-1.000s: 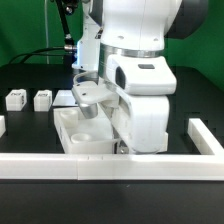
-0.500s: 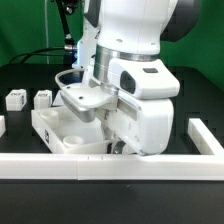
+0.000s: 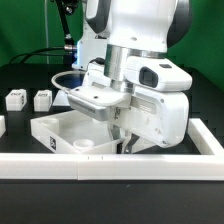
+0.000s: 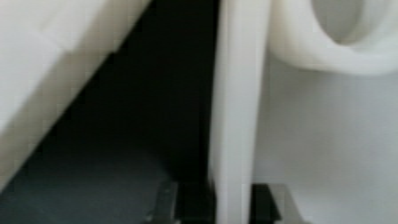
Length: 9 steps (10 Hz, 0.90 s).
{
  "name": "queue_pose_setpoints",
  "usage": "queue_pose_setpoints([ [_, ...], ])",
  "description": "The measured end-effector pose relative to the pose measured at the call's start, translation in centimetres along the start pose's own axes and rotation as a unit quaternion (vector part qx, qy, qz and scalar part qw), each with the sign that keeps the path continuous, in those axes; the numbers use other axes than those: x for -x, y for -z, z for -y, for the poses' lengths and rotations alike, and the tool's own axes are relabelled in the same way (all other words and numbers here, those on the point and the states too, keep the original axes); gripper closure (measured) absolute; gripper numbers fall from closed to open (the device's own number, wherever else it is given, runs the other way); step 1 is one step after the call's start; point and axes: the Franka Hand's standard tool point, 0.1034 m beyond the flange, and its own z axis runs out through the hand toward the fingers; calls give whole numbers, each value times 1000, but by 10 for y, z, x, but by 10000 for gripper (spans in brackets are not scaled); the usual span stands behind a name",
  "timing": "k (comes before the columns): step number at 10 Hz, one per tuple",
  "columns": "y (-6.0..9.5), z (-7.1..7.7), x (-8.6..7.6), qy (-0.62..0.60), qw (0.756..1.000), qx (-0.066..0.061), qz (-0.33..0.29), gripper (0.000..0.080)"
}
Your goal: Assemble square table
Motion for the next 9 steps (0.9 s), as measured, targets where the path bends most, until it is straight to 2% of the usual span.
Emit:
queue_pose_setpoints([
  [3, 0, 9, 0, 53, 999, -9, -2, 741],
  [4, 0, 11, -3, 81, 997, -18, -2, 741],
  [6, 8, -10, -34, 168, 984, -47, -30, 741],
  [7, 9, -11, -40, 225, 971, -64, -53, 739],
  [9, 10, -7, -44, 298, 950, -62, -75, 739],
])
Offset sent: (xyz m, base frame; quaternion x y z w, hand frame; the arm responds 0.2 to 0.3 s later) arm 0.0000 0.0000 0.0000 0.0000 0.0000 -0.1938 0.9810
